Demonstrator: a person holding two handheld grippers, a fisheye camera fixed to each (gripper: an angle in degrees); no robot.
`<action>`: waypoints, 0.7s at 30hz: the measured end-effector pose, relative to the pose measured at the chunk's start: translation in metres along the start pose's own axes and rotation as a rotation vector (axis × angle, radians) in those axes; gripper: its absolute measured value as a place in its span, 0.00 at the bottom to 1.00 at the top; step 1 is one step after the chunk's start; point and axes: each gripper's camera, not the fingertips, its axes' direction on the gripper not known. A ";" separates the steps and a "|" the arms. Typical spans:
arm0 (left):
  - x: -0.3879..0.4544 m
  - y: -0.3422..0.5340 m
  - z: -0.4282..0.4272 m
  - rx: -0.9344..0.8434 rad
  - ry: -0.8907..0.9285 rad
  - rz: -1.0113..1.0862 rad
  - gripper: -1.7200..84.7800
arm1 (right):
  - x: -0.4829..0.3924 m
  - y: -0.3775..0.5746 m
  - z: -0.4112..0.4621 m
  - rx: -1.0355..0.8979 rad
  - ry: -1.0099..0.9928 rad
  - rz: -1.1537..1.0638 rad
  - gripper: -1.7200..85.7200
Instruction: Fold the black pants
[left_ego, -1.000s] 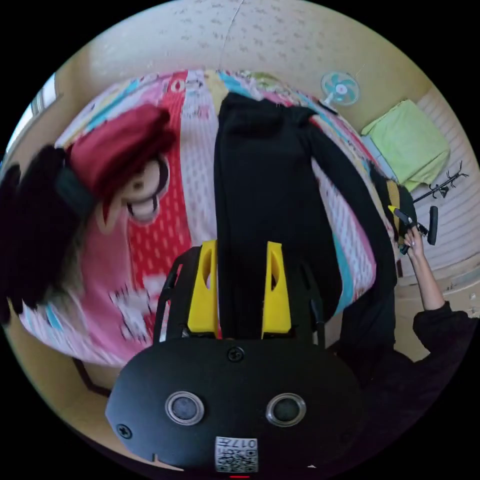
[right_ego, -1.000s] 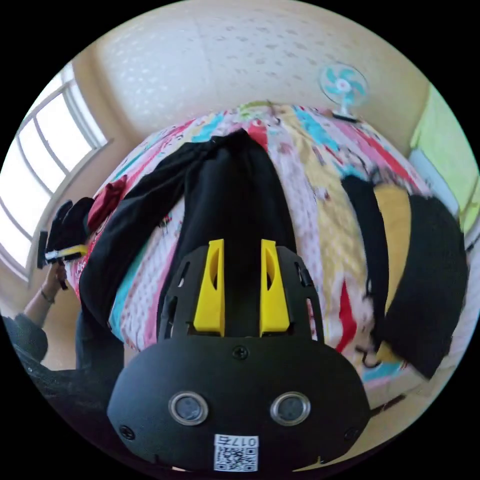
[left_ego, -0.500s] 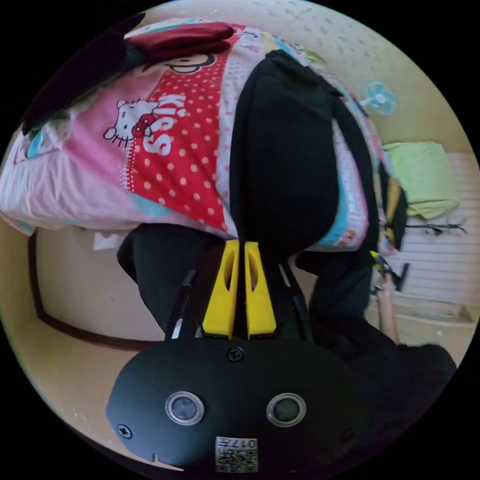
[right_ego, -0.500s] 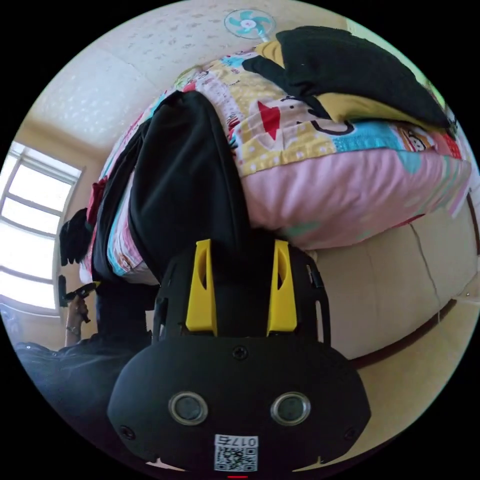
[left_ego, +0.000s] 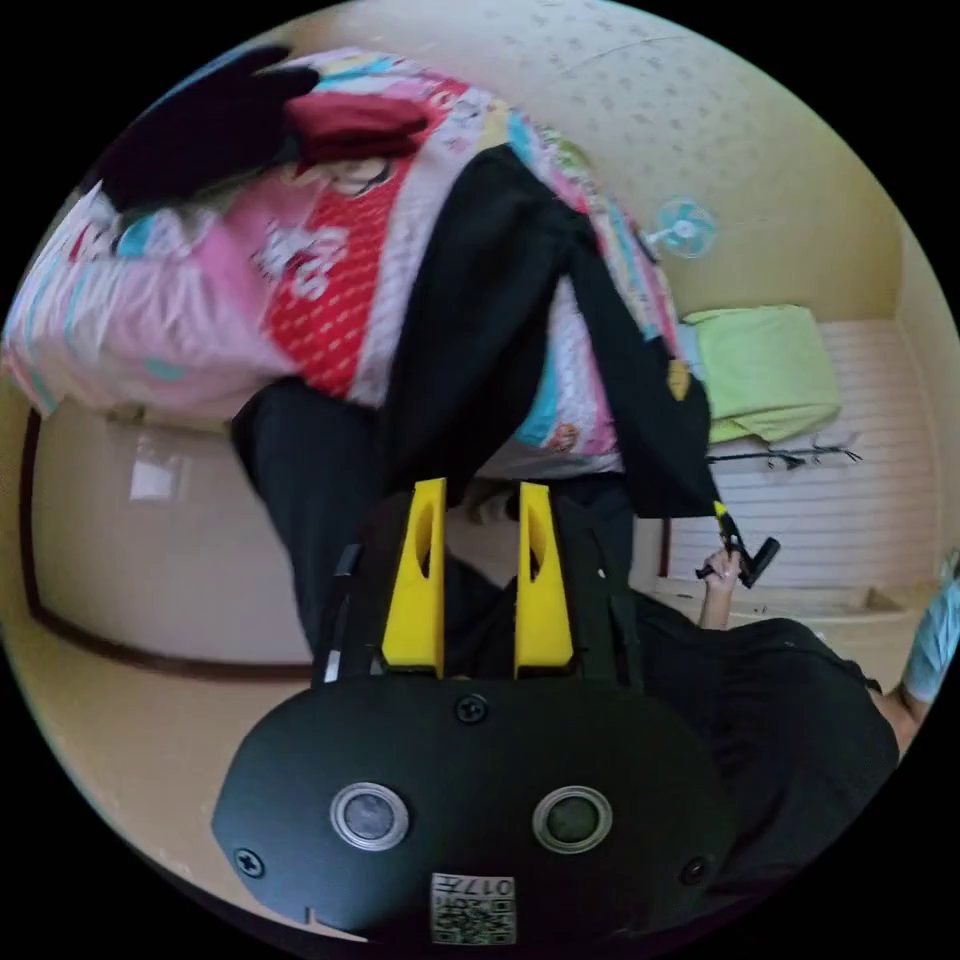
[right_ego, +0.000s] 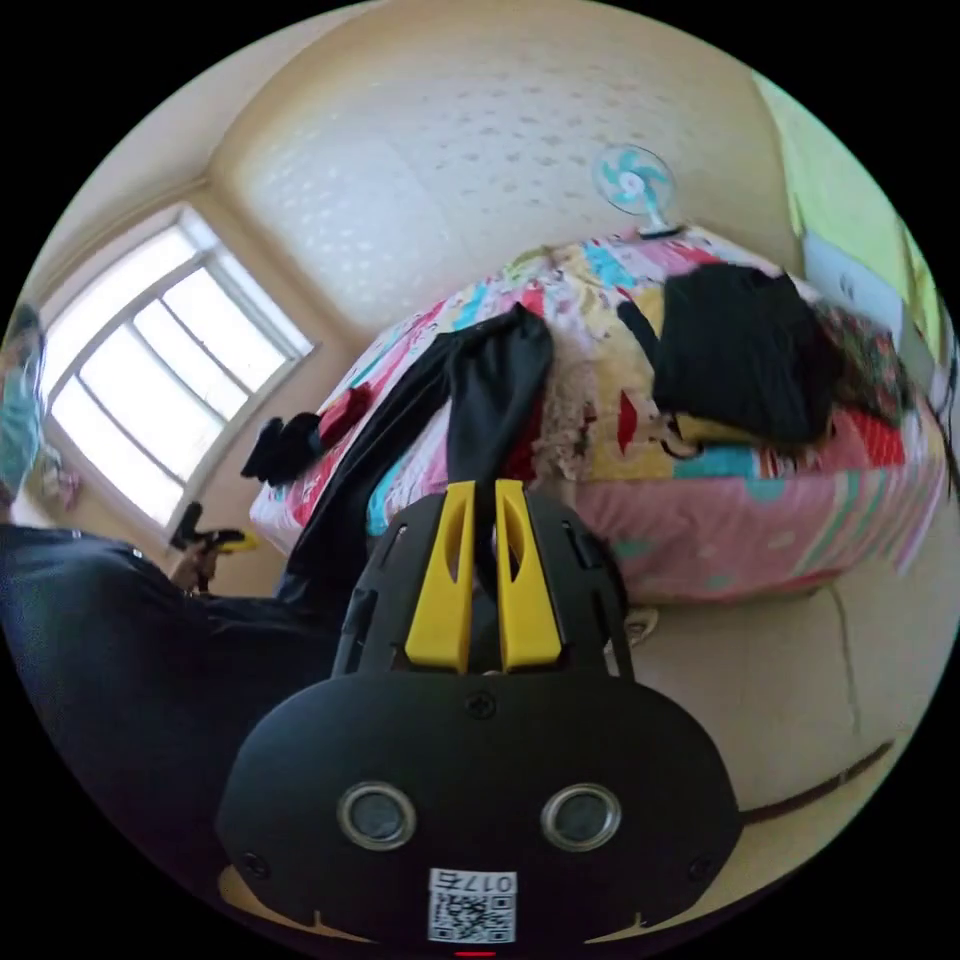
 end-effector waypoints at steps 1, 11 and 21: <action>0.023 -0.011 -0.012 0.036 0.067 0.073 0.18 | -0.012 -0.007 -0.001 -0.006 0.003 -0.053 0.06; 0.215 -0.127 0.083 -0.277 0.343 0.470 0.21 | -0.134 -0.057 0.103 -0.208 -0.380 -0.410 0.06; 0.179 -0.105 0.137 -0.299 0.348 0.469 0.01 | -0.027 -0.168 0.146 -0.533 -0.252 -0.383 0.15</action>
